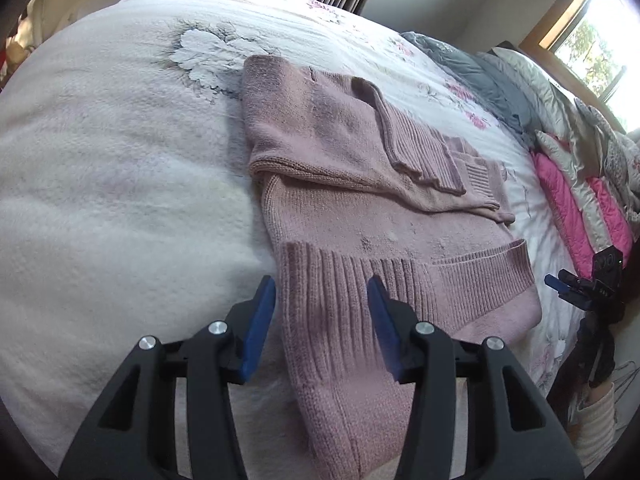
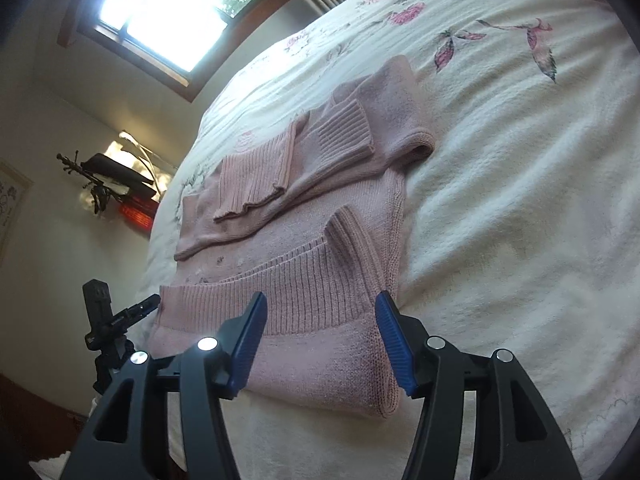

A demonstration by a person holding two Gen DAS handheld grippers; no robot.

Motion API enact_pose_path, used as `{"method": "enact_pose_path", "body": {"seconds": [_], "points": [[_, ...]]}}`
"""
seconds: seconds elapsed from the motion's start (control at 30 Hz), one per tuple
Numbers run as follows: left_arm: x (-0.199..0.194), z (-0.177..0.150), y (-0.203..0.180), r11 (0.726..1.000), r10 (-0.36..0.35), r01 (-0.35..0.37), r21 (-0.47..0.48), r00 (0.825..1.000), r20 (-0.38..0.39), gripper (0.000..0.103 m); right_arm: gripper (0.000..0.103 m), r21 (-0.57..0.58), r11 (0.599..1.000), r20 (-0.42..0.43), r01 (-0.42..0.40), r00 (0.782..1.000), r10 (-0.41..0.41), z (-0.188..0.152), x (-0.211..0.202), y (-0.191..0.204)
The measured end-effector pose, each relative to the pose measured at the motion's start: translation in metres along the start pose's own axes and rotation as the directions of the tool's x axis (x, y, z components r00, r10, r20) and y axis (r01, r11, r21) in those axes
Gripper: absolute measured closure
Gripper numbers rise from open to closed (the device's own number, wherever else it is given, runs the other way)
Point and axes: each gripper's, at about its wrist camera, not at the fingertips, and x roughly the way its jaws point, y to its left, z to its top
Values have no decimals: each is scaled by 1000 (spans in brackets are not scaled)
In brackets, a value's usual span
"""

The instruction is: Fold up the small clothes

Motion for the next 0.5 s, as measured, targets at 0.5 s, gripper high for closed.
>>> {"method": "enact_pose_path", "body": {"seconds": [0.5], "points": [[8,-10,-34,988,77,-79,135,997,19,90,39,-311,919,-44,243,962,-269,24,58,34]]}}
